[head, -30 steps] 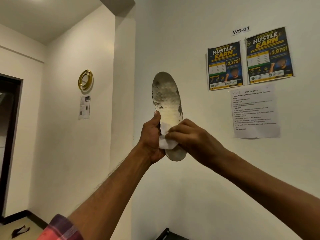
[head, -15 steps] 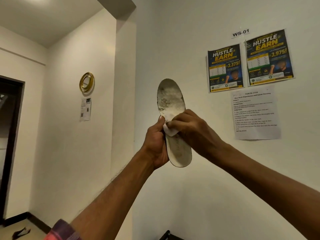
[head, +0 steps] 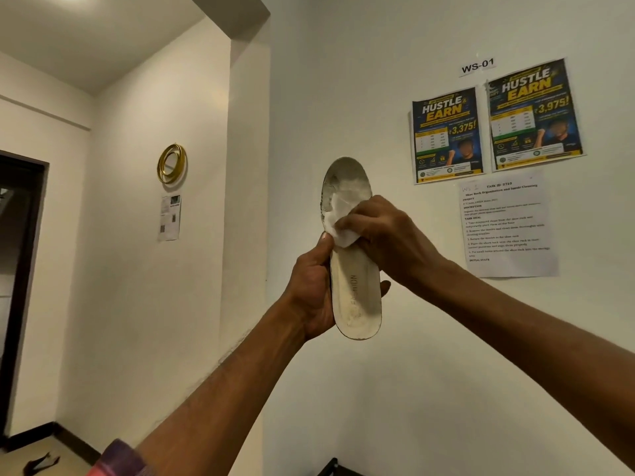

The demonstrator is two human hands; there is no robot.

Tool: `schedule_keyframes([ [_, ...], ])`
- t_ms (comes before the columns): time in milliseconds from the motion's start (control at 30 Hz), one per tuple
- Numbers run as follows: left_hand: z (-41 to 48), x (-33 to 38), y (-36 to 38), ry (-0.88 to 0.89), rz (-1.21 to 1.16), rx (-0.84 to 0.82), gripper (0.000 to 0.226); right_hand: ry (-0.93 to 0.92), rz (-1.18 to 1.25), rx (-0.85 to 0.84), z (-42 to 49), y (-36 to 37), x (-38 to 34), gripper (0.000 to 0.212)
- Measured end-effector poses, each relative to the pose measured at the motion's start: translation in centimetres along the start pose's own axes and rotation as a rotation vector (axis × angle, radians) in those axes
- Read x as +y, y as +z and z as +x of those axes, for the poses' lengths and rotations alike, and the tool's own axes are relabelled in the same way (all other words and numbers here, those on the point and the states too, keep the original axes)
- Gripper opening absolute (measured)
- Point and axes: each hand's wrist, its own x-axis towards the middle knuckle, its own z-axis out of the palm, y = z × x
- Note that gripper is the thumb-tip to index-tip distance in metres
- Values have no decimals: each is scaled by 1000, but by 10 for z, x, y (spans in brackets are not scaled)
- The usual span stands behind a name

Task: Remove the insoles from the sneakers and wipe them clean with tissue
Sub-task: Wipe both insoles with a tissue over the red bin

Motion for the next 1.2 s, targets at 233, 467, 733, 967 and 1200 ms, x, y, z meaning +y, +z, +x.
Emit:
schedule_keyframes([
  [233,-2,-1,3,-33,17,-28,60,-25,-71,1,16,-1,6,30],
  [467,-5,-1,4,-49,72,-46,65,45,-105,30,28,-11,12,29],
  [733,-4,-2,4,-50,83,-59,65,85,-90,30,34,-16,15,31],
  [967,-4,-3,5,-50,87,-62,66,101,-78,40,41,-15,19,25],
  [1200,-1,-2,1,-19,54,-38,64,92,4,48,38,-8,7,24],
])
